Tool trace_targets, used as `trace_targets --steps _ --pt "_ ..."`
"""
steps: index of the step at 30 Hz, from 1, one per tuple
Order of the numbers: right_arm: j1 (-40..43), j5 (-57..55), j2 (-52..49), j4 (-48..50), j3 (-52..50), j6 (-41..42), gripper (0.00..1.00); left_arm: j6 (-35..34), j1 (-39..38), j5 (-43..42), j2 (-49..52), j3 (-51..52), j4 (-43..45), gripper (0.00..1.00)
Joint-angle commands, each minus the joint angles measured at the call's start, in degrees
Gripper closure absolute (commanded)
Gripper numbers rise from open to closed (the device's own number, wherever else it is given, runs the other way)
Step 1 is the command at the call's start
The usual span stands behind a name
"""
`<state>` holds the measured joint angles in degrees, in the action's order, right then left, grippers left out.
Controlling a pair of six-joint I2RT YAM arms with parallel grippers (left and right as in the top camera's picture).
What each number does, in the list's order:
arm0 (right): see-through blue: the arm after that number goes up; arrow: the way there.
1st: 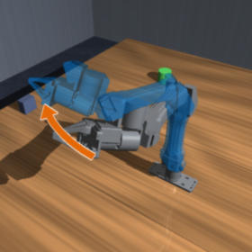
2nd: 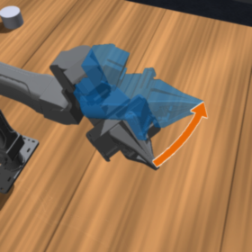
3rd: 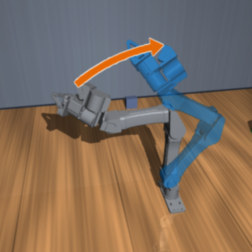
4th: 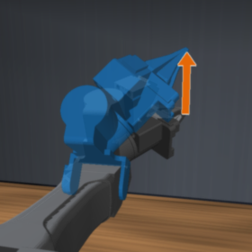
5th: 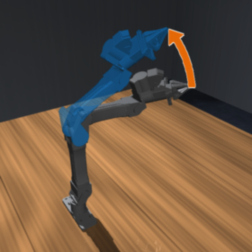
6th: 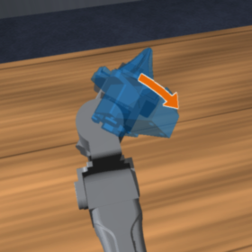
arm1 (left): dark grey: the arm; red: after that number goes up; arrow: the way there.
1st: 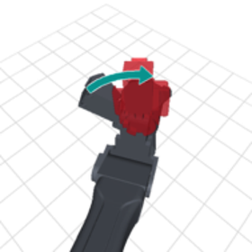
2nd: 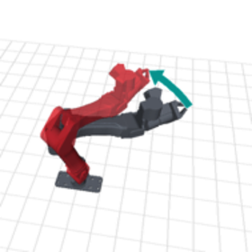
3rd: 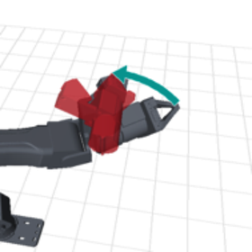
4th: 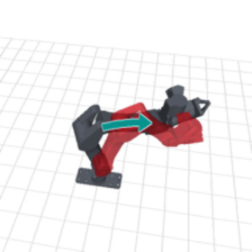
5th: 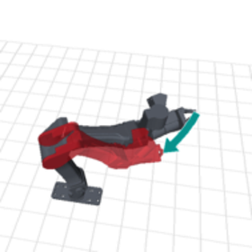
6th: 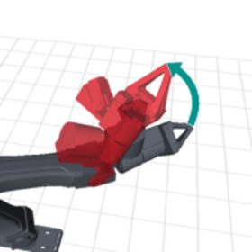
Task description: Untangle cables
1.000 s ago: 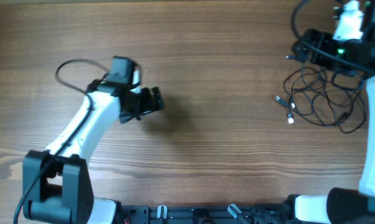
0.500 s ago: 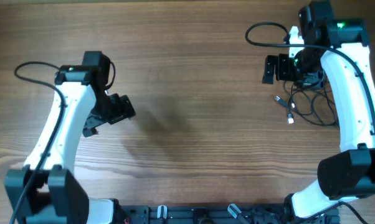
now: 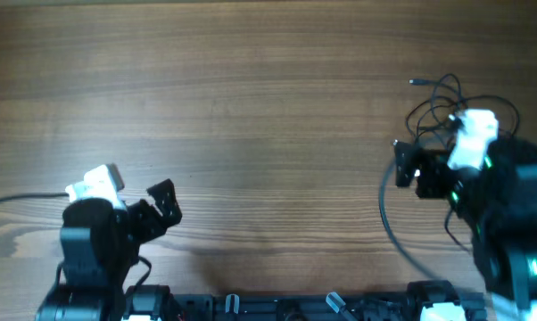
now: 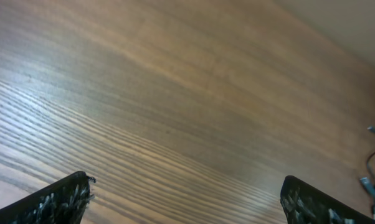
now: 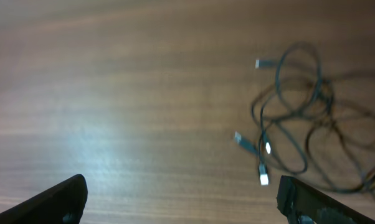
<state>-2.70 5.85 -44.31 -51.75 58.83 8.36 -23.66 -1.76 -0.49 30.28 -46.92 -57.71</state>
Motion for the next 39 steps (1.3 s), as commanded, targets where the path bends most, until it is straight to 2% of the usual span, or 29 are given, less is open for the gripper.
trace_targets --steps 1,16,19,22,30,39 --pt "-0.1 -1.1 5.8 0.0 -0.8 0.8 0.00 0.1 0.1 -0.5 -3.2 0.5 -0.5 0.00" --pt "-0.1 -1.1 3.6 -1.9 -0.9 0.7 0.00 0.1 0.1 -0.5 -3.1 0.5 -0.6 0.00" --pt "-0.1 -1.2 4.7 -2.0 -1.1 0.7 0.00 0.1 0.1 -0.5 -3.1 0.5 -0.6 0.00" --pt "-0.1 -4.6 9.0 0.6 -2.7 -3.2 0.00 0.1 0.1 -0.5 -3.1 0.5 -0.6 0.00" --pt "-0.1 -0.4 33.4 30.6 -28.4 -5.2 0.00 0.1 0.1 -0.5 -3.1 0.5 -0.6 0.00" --pt "-0.1 0.1 42.9 67.7 -53.1 -2.0 0.00 0.1 0.1 -0.5 -3.1 0.5 -0.6 0.00"
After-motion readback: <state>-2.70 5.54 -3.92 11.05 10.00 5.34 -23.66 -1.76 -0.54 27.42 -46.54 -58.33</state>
